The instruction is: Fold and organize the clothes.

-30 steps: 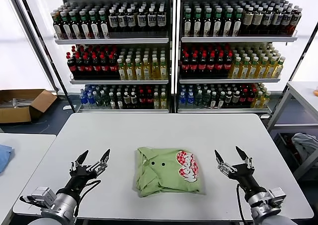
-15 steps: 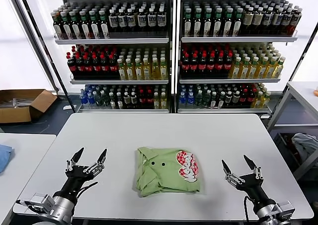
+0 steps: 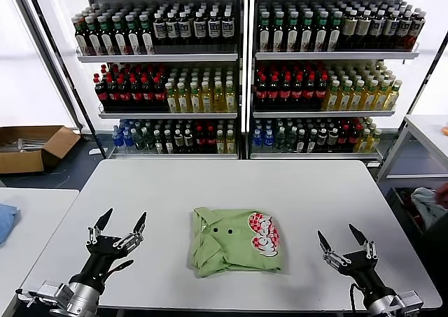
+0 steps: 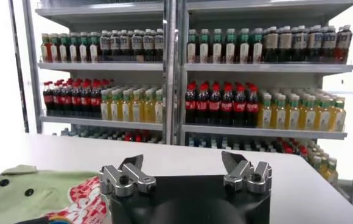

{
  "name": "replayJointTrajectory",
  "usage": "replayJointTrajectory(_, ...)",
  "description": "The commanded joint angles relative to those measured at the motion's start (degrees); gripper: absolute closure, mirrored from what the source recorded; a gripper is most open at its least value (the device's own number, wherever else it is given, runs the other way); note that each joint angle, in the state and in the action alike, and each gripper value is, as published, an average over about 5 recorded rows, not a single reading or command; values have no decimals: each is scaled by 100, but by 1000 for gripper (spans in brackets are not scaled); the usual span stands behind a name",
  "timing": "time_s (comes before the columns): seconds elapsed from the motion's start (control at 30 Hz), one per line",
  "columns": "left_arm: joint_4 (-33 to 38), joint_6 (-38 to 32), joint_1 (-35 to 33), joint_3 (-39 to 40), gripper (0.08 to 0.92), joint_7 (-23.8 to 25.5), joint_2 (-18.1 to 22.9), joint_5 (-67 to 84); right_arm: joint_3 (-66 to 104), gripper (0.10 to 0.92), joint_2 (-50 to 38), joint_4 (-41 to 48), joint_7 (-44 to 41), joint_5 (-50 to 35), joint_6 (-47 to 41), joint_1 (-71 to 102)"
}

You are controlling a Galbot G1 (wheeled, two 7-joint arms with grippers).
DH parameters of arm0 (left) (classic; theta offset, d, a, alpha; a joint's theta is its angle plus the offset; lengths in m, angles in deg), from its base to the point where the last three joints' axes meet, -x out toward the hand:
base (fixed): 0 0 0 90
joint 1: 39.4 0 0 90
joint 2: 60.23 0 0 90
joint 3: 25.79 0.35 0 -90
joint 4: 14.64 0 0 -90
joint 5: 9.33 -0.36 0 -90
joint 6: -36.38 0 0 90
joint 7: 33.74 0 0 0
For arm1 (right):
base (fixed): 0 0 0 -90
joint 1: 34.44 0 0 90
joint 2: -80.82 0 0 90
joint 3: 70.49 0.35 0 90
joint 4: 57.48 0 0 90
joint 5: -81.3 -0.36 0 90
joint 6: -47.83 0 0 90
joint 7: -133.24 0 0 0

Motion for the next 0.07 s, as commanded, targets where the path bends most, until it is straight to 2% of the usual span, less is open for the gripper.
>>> replayJointTrajectory(0.03,26,-109,-94,-97,177,146,93,-163,62,203,31,51,-56,14,66,110)
replayJointTrajectory(0.07,27,-107,-99,-101,177,146,97,-165,48,203,30,44,-61,18,68,113)
